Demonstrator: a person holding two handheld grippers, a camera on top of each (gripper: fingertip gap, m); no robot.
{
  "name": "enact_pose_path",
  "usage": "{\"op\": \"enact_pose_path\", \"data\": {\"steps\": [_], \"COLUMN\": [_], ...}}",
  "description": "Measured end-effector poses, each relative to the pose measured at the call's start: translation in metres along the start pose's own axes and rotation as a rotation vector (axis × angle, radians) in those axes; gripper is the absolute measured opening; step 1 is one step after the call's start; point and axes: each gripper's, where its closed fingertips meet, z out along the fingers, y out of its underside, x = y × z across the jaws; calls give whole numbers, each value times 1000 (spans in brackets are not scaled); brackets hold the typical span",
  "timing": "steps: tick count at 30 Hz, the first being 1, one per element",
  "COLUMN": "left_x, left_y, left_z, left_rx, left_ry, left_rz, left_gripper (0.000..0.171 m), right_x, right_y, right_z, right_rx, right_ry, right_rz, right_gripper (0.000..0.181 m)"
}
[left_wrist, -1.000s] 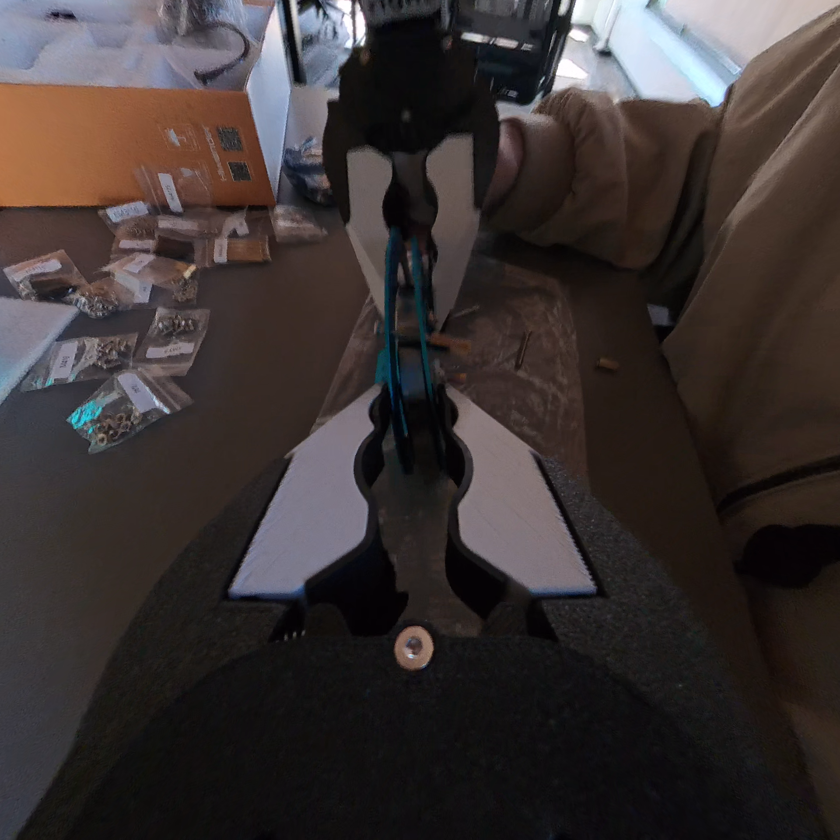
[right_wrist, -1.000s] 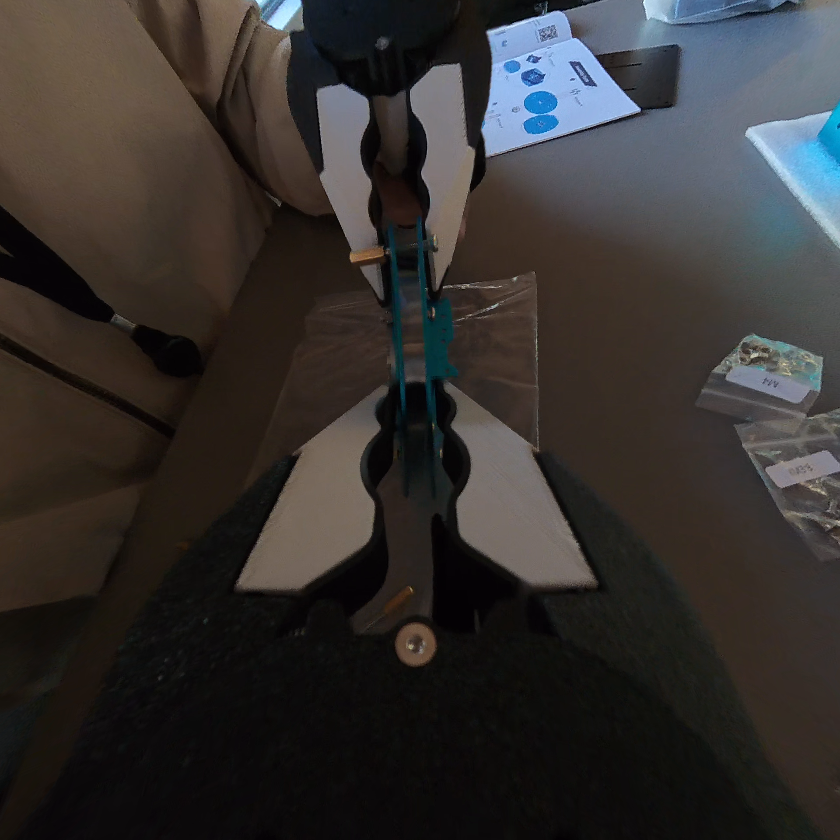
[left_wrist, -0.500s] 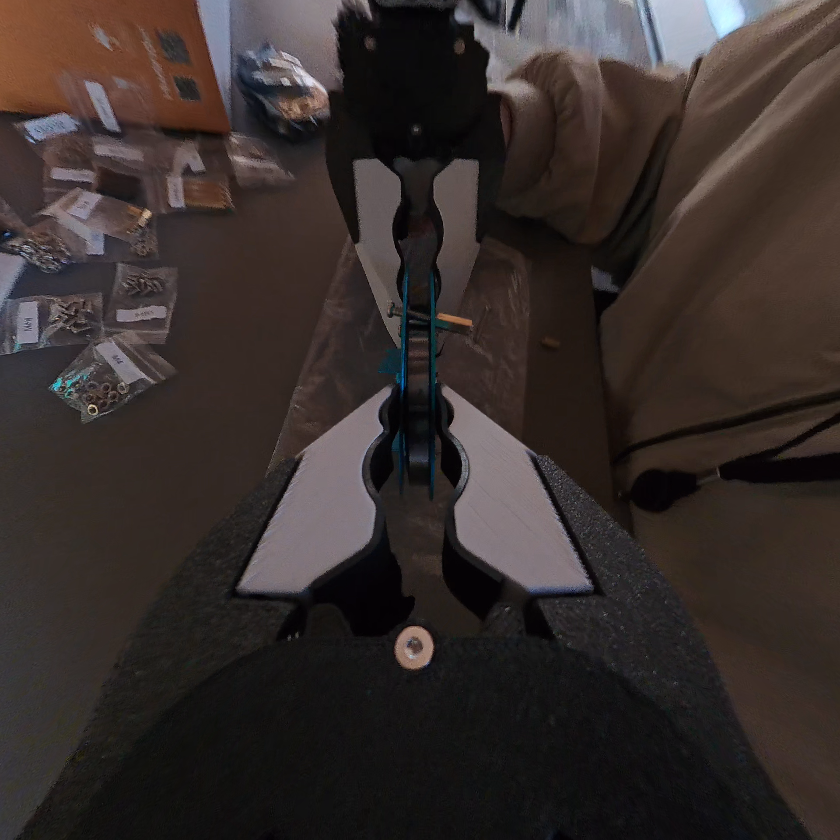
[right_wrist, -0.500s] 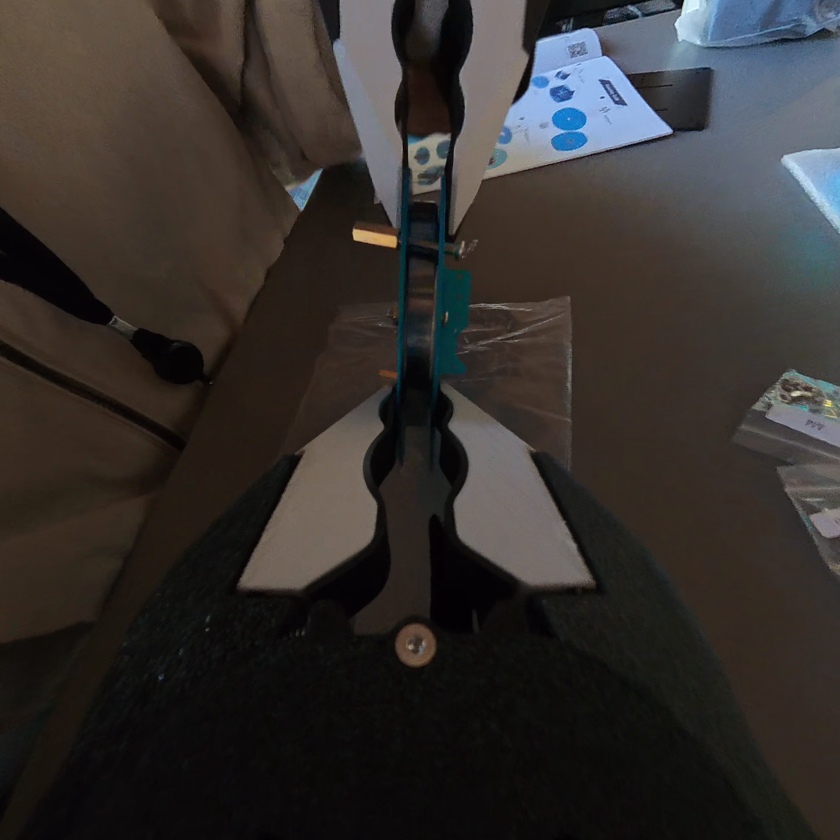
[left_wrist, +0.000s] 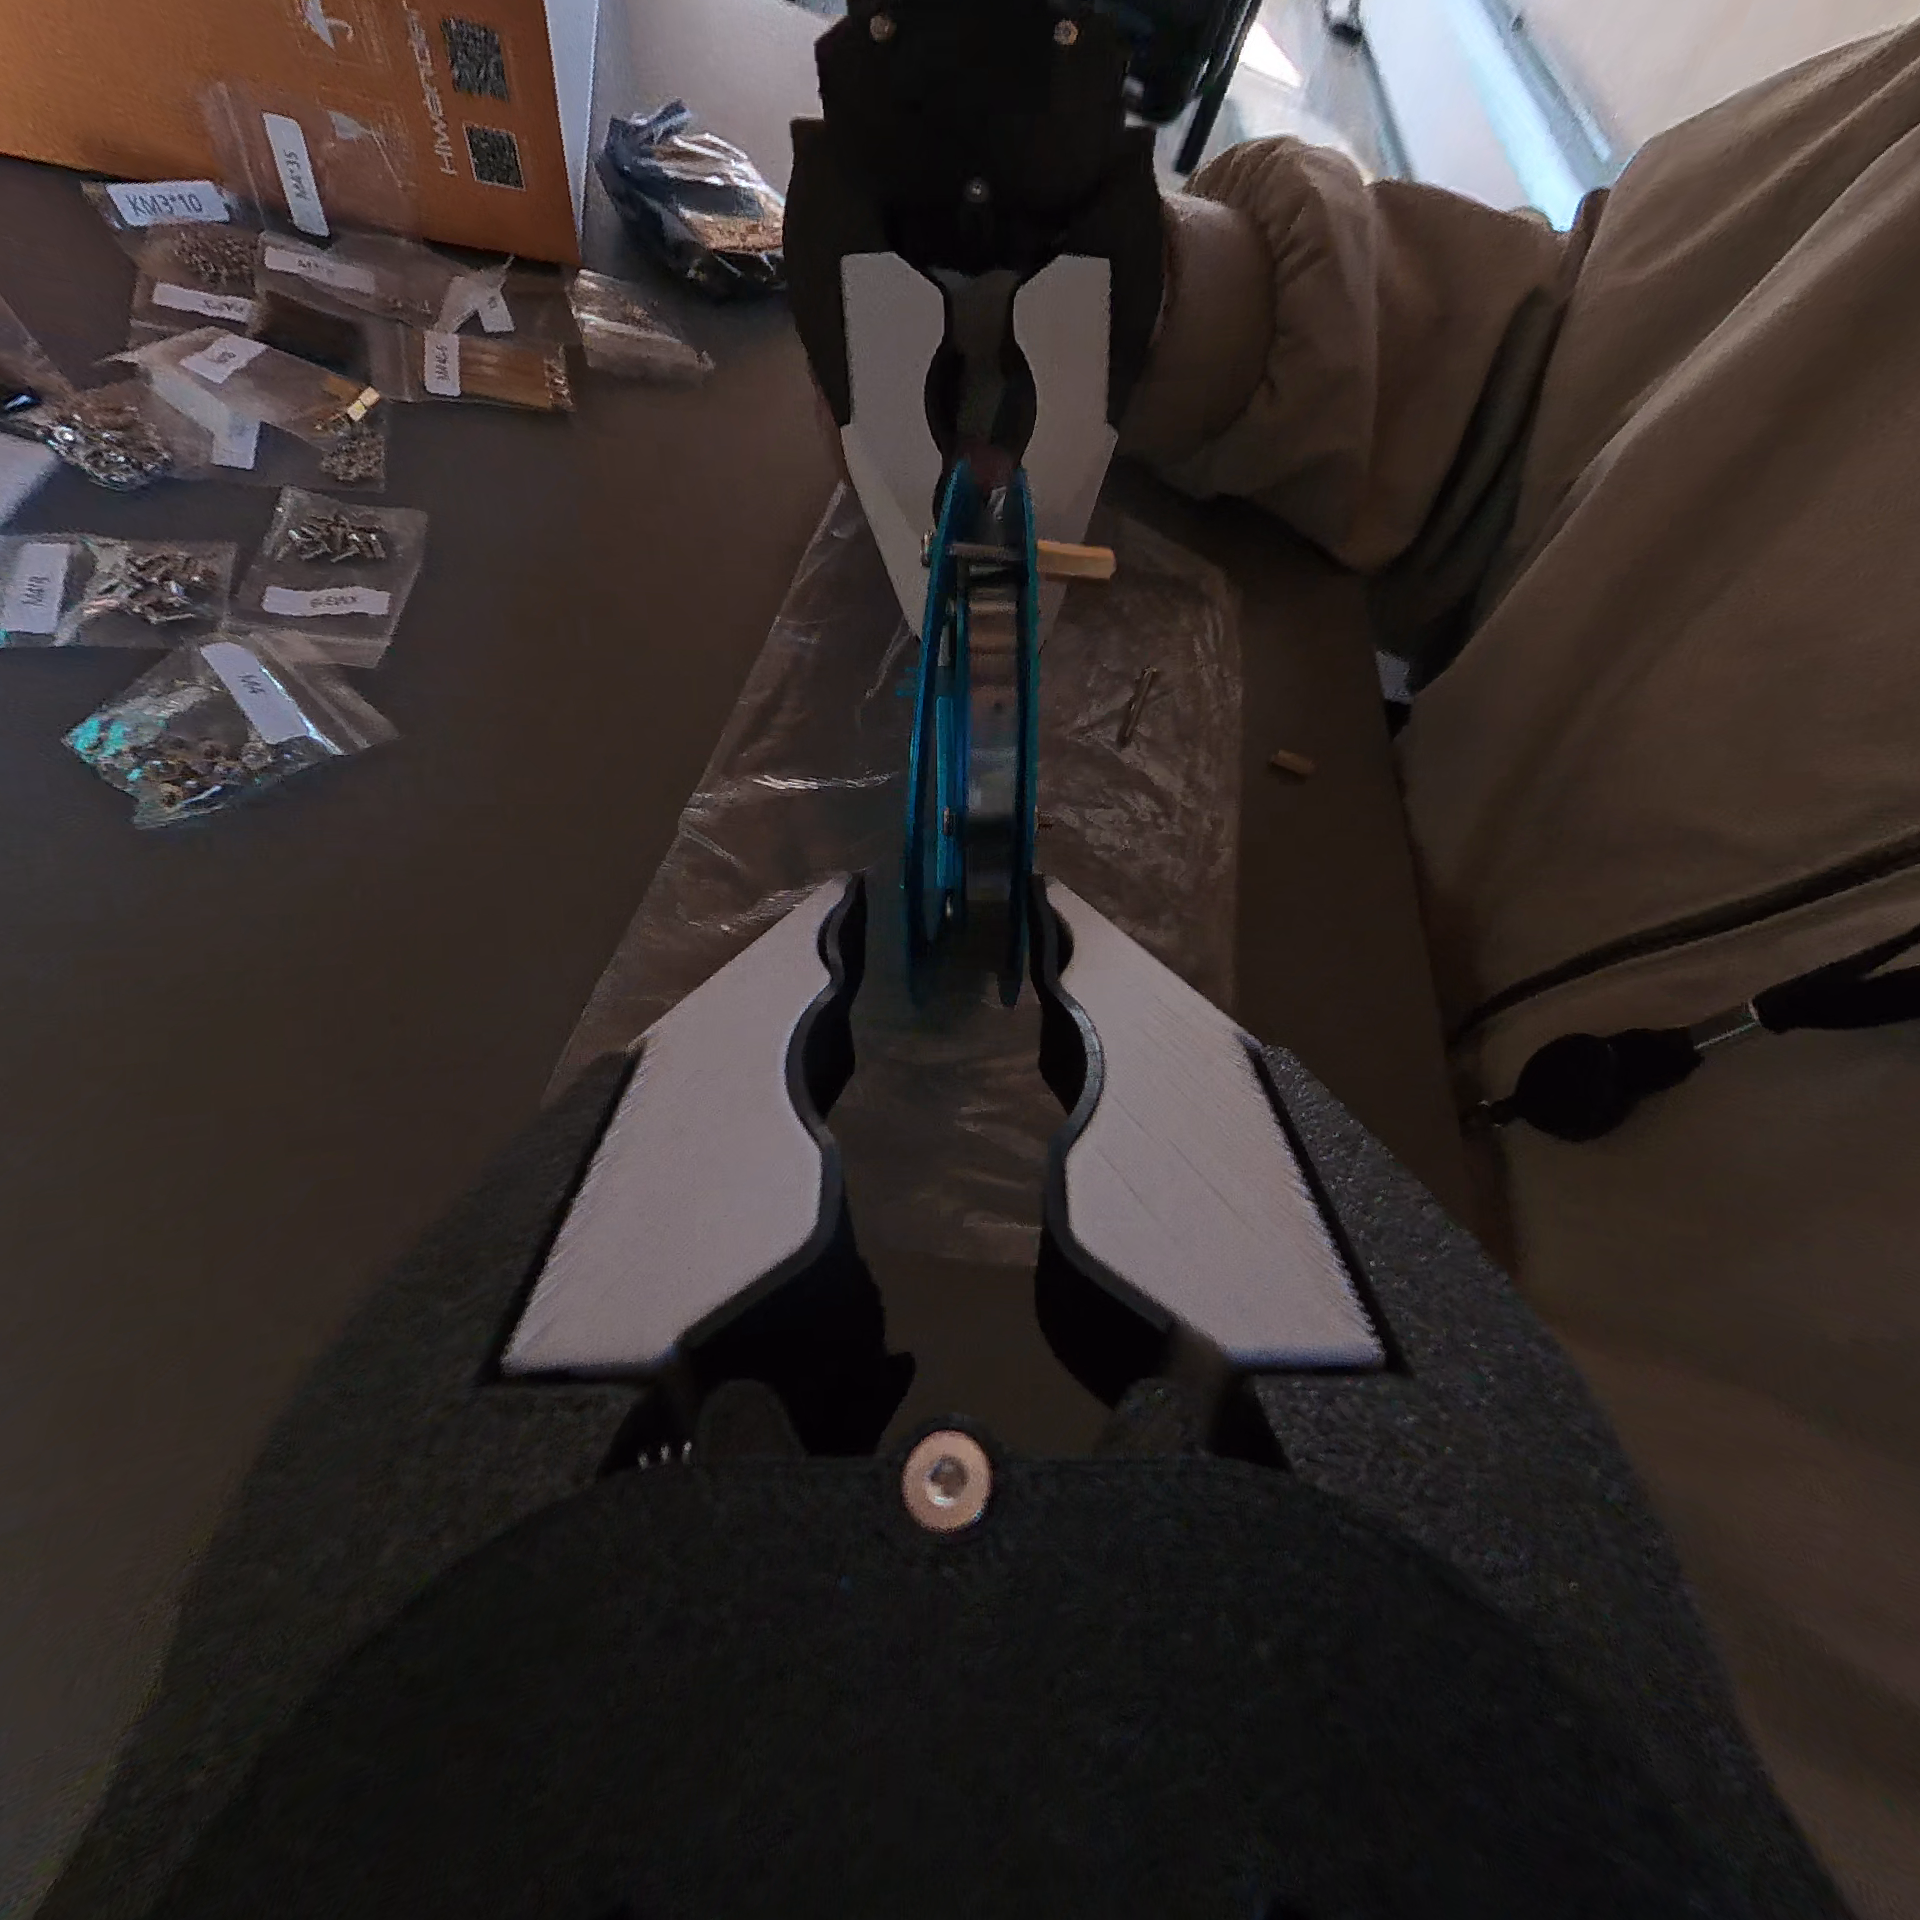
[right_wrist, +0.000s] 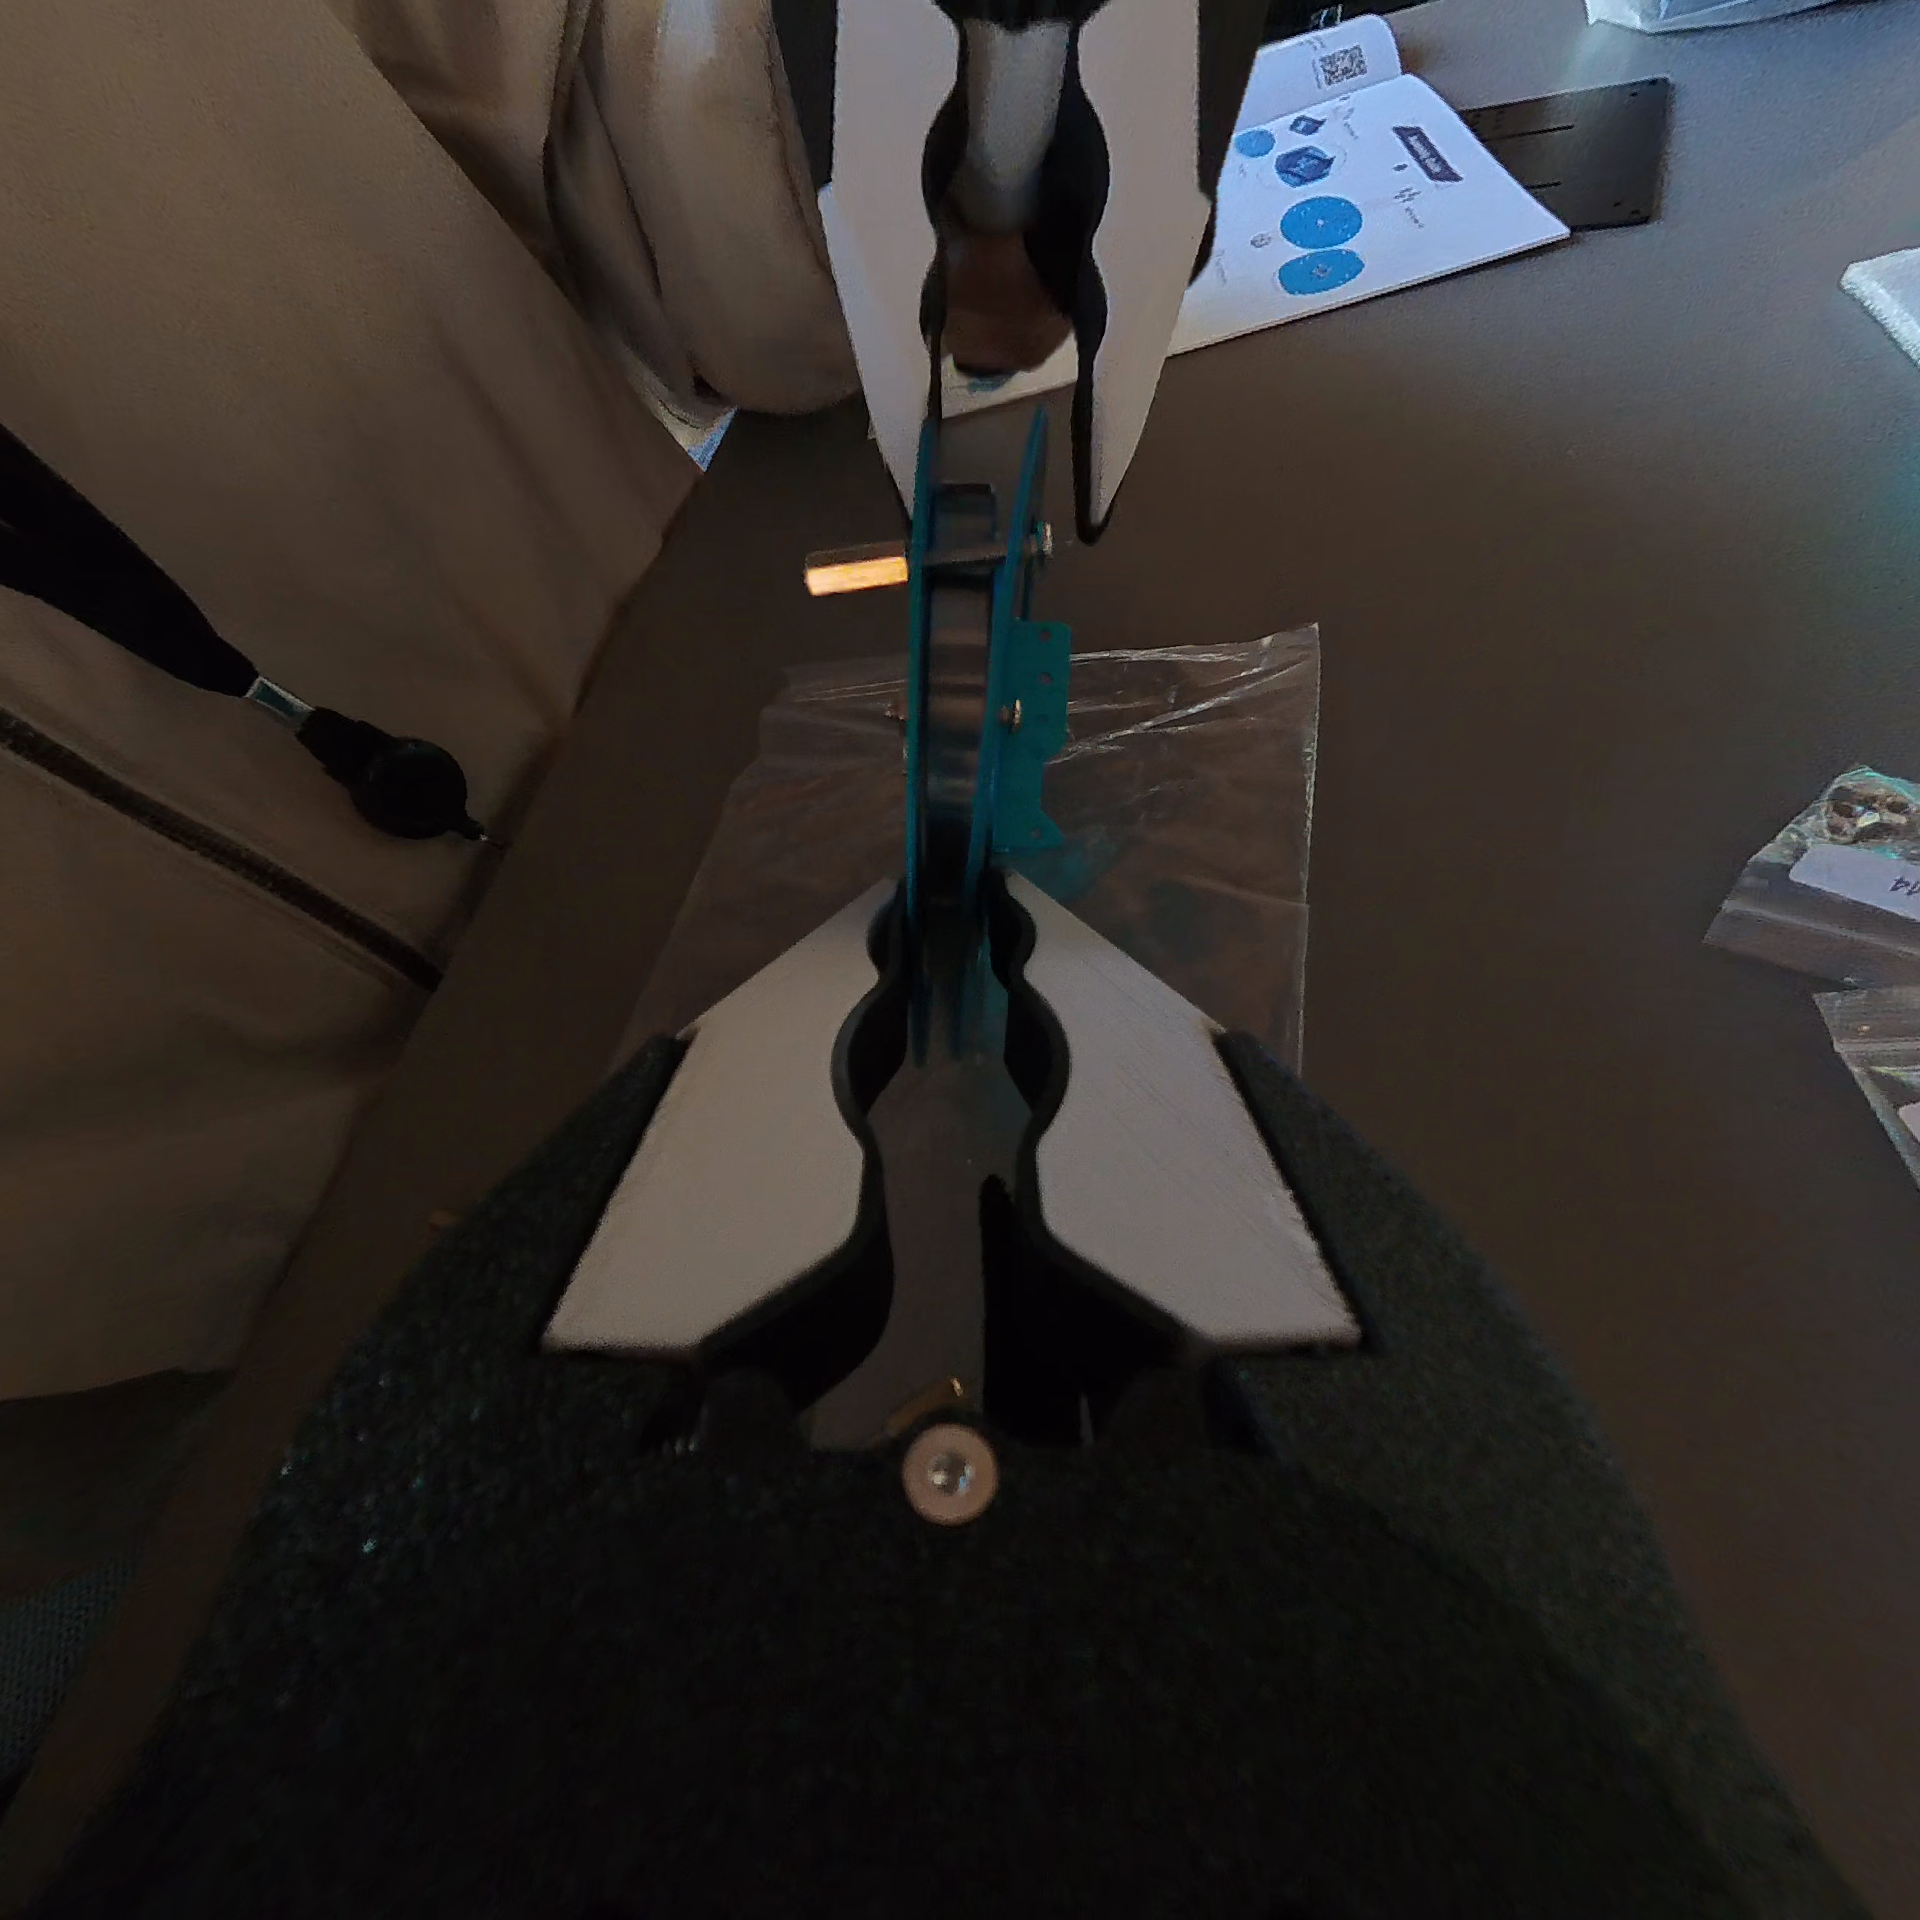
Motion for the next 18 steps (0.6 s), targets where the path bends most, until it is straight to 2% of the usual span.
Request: {"op": "enact_pose_path", "data": {"steps": [4,9,18], "left_x": [2,5,12], "left_y": [17,14,10], "left_z": [12,21,18], "left_rx": [-44,-44,-77], "left_ry": [0,-8,-4], "left_rz": [59,117,141], "left_gripper": [29,13,12], "right_x": [1,2,-3], "right_y": [0,-7,-17], "right_z": [0,-4,-8], "right_rx": [5,35,23], "right_ry": [-19,-18,32], "right_rz": [22,41,-41], "right_gripper": [11,12,12]}}
